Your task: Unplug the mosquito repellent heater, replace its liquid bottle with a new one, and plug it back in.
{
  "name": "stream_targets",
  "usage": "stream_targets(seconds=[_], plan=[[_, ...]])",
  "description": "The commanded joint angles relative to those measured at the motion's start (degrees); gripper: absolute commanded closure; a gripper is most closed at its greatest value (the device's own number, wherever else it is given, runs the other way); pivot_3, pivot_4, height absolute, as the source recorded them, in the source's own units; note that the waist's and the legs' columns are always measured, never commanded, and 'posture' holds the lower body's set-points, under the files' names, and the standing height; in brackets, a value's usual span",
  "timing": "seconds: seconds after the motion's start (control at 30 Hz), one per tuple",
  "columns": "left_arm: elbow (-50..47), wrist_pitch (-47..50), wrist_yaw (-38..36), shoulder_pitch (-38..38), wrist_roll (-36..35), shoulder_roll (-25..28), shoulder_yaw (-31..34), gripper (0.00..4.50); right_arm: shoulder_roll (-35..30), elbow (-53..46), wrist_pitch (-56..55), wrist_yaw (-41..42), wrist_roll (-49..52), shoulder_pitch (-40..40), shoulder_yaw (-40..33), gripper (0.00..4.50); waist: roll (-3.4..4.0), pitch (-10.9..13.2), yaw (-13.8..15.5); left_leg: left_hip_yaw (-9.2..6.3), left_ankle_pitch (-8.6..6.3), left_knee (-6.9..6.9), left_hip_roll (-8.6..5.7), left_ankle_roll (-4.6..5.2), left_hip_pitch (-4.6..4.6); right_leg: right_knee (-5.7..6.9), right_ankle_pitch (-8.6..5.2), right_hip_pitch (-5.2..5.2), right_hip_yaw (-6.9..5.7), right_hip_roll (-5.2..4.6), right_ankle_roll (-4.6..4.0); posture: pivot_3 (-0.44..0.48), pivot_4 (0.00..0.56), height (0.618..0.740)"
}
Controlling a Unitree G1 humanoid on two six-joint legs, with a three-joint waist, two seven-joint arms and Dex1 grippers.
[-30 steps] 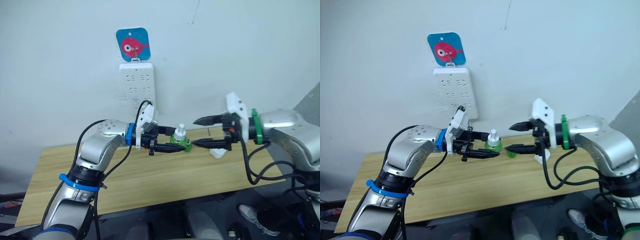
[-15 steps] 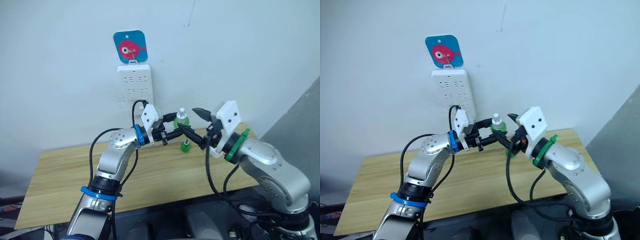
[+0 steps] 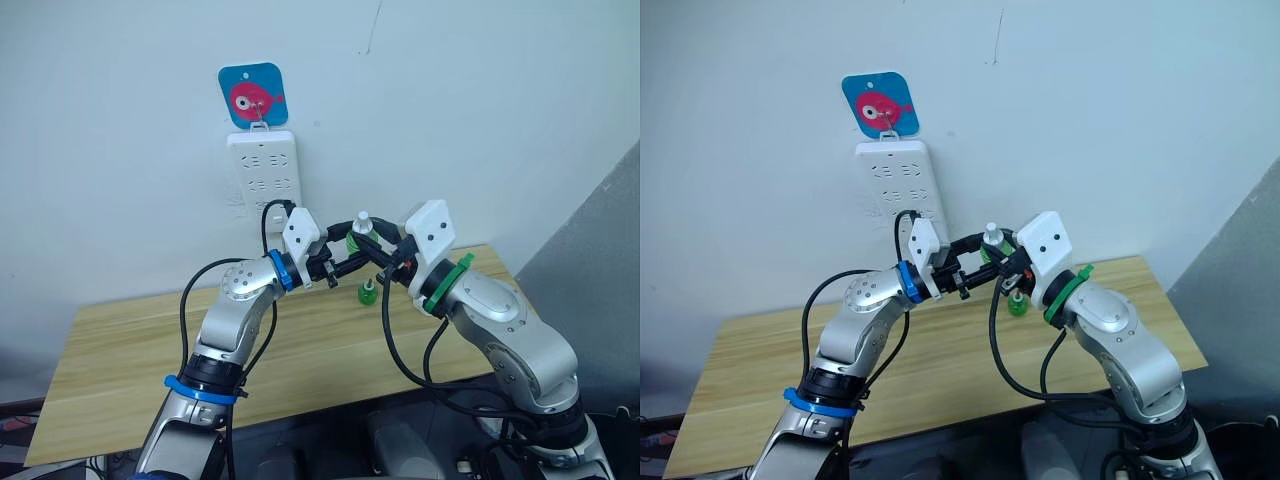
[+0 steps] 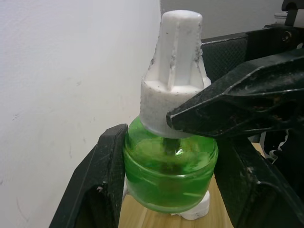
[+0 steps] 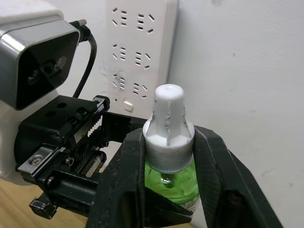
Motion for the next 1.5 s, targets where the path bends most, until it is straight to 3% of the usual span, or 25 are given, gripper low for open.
stream_targets(seconds=[0.03, 0.2, 0.3, 0.47, 0.5, 0.77, 0.93, 1.13, 1.3, 1.5], plan=[[-4.18, 1.58, -3.65, -0.09, -2.44, 1.74, -0.66, 2.26, -1.72, -0.66, -2.41, 7.03, 3.31, -2.46, -0.19, 3.47, 0.00, 0.00, 0.00, -0.01, 0.00, 0.00, 0.00, 0.00, 0.00, 0.00, 0.00, 0.00, 0.00, 0.00, 0.00, -0.237, 0.097, 0.740], [-5.84, 9.96, -20.06, -2.17, -9.88, 11.41, -2.07, 2.26, -14.16, 5.20, -5.75, 31.33, 9.70, -9.95, -0.68, 3.47, 0.02, 0.02, -0.12, 0.00, -0.01, 0.00, -0.01, 0.01, 0.04, -0.06, -0.01, 0.06, -0.07, 0.24, 0.00, -0.228, 0.101, 0.740], [-4.66, 10.50, -27.25, -3.70, -10.70, 15.42, -3.43, 2.26, -19.93, 9.47, -5.22, 42.77, 13.18, -14.57, -0.19, 3.47, 0.03, 0.03, -0.02, -0.06, -0.01, -0.03, -0.01, 0.03, 0.24, -0.15, -0.03, 0.35, -0.20, 0.32, 0.01, -0.219, 0.101, 0.740], [-1.93, 7.78, -29.40, -4.56, -8.85, 15.23, -4.50, 2.26, -24.23, 12.64, 0.50, 50.65, 17.34, -18.92, 1.30, 3.47, 0.02, 0.03, 0.16, -0.04, -0.17, -0.08, -0.03, 0.27, 0.94, -0.25, -0.26, 1.07, -0.15, 0.29, 0.15, -0.201, 0.102, 0.740], [-1.96, 7.35, -28.58, -4.25, -8.72, 14.59, -4.43, 2.26, -24.10, 12.94, 0.83, 49.98, 17.40, -18.71, 0.87, 3.47, 0.02, 0.03, 0.19, -0.07, -0.17, -0.08, -0.03, 0.27, 0.94, -0.24, -0.26, 1.07, -0.10, 0.26, 0.15, -0.201, 0.102, 0.740], [-3.38, 2.67, -22.55, 1.61, -7.46, 11.76, -2.55, 2.26, -29.18, 13.70, -5.93, 44.96, 11.03, -9.73, -6.97, 0.66, -0.01, 0.05, 0.74, -0.08, -0.17, -0.07, -0.03, 0.26, 0.91, -0.22, -0.26, 1.04, 0.00, 0.03, 0.15, -0.215, 0.108, 0.740], [-0.60, -2.34, -21.51, 2.27, -5.50, 10.90, -2.03, 2.26, -31.38, 5.94, -4.53, 42.30, 13.40, -2.80, -12.35, 0.62, -0.01, 0.05, 1.45, 0.00, -0.17, -0.07, -0.02, 0.26, 0.93, -0.21, -0.27, 1.04, 0.07, 0.08, 0.17, -0.222, 0.111, 0.740], [2.98, -5.82, -18.95, 0.02, -4.23, 7.93, -1.27, 2.26, -22.65, -5.22, 0.59, 28.71, 15.51, -0.03, -10.40, 0.62, -0.02, 0.05, 1.49, 0.08, -0.17, -0.06, 0.01, 0.25, 0.96, -0.20, -0.31, 1.04, 0.18, 0.16, 0.23, -0.231, 0.106, 0.740], [0.83, -5.67, -17.71, 1.02, -4.16, 6.74, -2.19, 2.26, -13.01, -3.33, 1.43, 18.40, 9.24, -4.16, -2.64, 0.62, -0.01, 0.04, 1.42, 0.11, -0.17, -0.06, 0.00, 0.25, 0.96, -0.18, -0.28, 1.01, 0.21, 0.16, 0.18, -0.233, 0.101, 0.740], [-2.11, -4.17, -16.18, 2.62, -4.67, 5.96, -2.64, 2.26, -9.49, 2.70, -0.44, 16.36, 4.54, -7.61, 1.51, 0.62, -0.01, 0.04, 1.50, 0.09, -0.17, -0.07, 0.00, 0.24, 0.91, -0.17, -0.26, 0.93, 0.20, 0.12, 0.16, -0.225, 0.096, 0.740]])
